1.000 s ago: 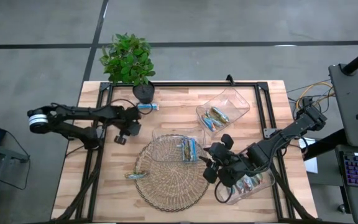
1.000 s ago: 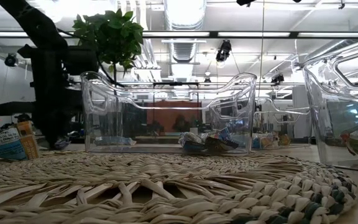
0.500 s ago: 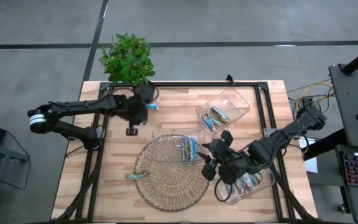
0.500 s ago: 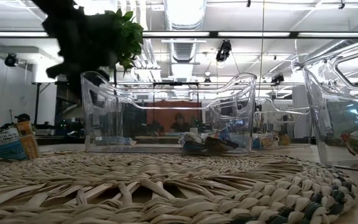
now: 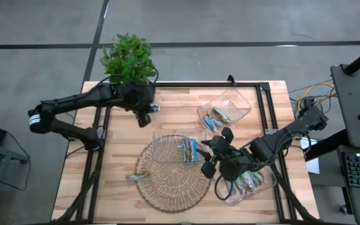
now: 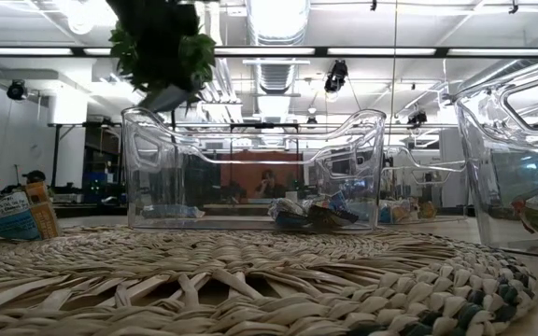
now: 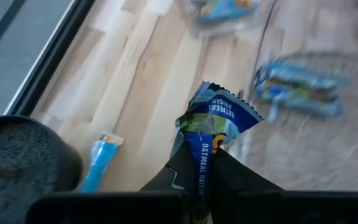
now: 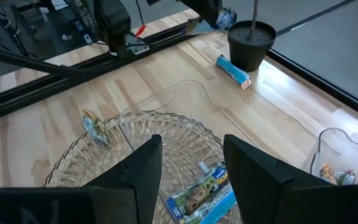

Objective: Pick and place Granola Bars by type
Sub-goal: Put the blue granola bar into the middle transparent bin

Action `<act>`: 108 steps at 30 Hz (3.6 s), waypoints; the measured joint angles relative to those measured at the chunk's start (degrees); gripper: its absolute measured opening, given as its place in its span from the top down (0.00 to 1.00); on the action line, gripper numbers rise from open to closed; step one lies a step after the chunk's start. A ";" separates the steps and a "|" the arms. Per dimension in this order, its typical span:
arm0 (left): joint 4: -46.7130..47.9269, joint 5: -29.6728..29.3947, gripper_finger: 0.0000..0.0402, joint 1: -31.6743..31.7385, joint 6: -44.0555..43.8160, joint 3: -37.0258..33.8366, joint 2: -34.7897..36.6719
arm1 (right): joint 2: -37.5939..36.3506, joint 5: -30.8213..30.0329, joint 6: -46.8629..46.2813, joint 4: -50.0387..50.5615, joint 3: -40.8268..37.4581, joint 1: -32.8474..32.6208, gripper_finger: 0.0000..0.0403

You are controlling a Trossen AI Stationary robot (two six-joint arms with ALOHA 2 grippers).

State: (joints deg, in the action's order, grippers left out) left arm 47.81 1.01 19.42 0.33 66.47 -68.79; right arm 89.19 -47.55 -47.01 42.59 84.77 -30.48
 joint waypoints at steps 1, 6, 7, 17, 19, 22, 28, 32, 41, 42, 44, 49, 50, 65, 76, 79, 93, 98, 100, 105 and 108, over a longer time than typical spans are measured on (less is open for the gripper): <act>0.21 0.01 1.00 -0.54 -1.75 0.83 0.00 | 0.00 0.00 -0.19 -0.01 0.00 0.00 0.60; 0.90 0.00 1.00 -4.08 -9.35 4.54 0.02 | 0.00 -0.60 0.64 -0.04 0.31 0.02 0.60; 0.86 -0.02 1.00 -4.91 -10.86 5.21 0.02 | 0.00 -0.93 0.74 -0.04 0.32 0.05 0.60; 0.73 -11.85 1.00 -15.96 -26.40 10.49 0.02 | 0.00 -5.17 4.01 -0.05 0.33 0.17 0.60; 0.70 -15.53 1.00 -18.47 -30.47 11.42 -0.09 | 0.00 -5.18 4.12 -0.04 0.33 0.17 0.60; 0.66 -21.48 1.00 -22.16 -36.74 12.80 -0.75 | 0.00 -5.18 4.16 -0.02 0.33 0.17 0.60; 0.24 -30.89 1.00 -28.33 -48.56 14.67 -3.81 | 0.00 -6.73 6.51 0.46 0.33 0.15 0.60; 0.20 -35.22 1.00 -31.02 -55.67 15.77 -7.26 | -0.04 -10.91 9.98 0.46 0.33 0.13 0.60; -0.44 -37.21 1.00 -33.76 -67.43 19.66 -16.84 | -0.18 -20.71 17.58 1.70 0.33 0.13 0.60; -0.48 -37.24 1.00 -33.95 -68.93 20.09 -17.78 | -0.20 -22.21 17.88 2.41 0.33 0.13 0.60; -0.34 -37.38 1.00 -34.18 -71.62 21.19 -19.85 | -0.26 -25.04 17.91 4.34 0.33 0.13 0.60; -0.37 -37.56 1.00 -34.50 -77.99 23.69 -24.15 | -0.33 -28.89 17.93 8.81 0.33 0.13 0.60; -0.40 -37.56 1.00 -34.57 -79.23 24.02 -24.82 | -0.33 -29.56 17.90 9.65 0.33 0.13 0.60; 5.34 -35.03 1.00 -34.40 -97.22 24.25 -31.79 | -0.33 -33.66 17.25 14.21 0.11 0.50 0.60; 6.24 -32.62 1.00 -30.52 -100.02 24.21 -37.59 | -0.22 -33.59 17.16 14.06 -0.02 0.52 0.60; 6.27 -31.36 1.00 -29.97 -100.92 24.19 -38.69 | -0.22 -33.57 17.17 14.08 -0.02 0.52 0.60; 3.70 -29.06 1.00 -29.67 -104.30 24.16 -44.08 | -0.22 -33.48 17.16 14.13 -0.17 0.52 0.60; 3.28 -28.13 1.00 -29.20 -104.58 24.16 -45.76 | -0.22 -33.46 17.16 14.14 -0.42 0.50 0.60; 3.20 -26.84 1.00 -28.82 -104.59 24.16 -46.43 | -0.22 -33.46 17.12 14.06 -0.56 0.50 0.60; 1.87 -25.46 1.00 -28.35 -104.79 24.01 -47.21 | -0.20 -33.46 17.14 14.12 -0.68 0.50 0.60; 0.64 -25.65 1.00 -28.10 -103.61 23.40 -46.89 | -0.20 -33.46 17.10 14.12 -0.68 0.50 0.60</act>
State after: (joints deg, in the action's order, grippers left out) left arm 48.45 -24.65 -8.68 -103.28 89.87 -115.68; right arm 88.99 -81.01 -29.91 56.71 84.09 -29.98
